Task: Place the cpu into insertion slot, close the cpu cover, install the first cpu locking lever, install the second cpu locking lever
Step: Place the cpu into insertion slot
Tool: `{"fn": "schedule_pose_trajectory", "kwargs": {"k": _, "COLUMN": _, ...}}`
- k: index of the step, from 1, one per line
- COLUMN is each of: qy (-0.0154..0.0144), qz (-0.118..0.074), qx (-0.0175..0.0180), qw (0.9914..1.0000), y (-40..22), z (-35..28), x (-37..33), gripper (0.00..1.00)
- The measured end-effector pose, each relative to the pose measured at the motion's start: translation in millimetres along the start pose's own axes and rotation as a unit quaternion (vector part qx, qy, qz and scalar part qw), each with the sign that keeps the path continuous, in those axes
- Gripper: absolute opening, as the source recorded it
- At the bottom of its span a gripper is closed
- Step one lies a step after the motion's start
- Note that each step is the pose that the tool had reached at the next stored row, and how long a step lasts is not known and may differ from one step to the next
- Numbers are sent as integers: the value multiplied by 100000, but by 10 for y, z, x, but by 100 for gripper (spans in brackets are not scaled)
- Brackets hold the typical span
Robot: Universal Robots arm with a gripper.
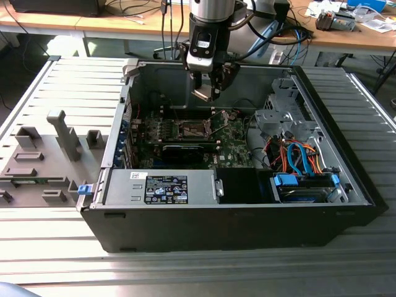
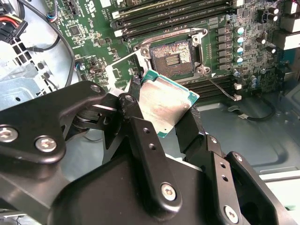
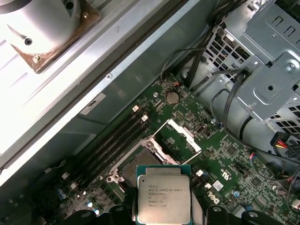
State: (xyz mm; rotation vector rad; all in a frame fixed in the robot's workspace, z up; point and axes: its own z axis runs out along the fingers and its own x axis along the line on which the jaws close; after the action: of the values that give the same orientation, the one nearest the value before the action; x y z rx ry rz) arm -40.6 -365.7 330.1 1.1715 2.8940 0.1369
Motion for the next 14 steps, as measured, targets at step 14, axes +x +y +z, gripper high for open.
{"fn": "schedule_pose_trajectory", "kwargs": {"k": 14, "qy": -196, "qz": 1733, "qx": 12, "qw": 99985, "y": 0, "z": 0, "x": 0, "gripper": 54}}
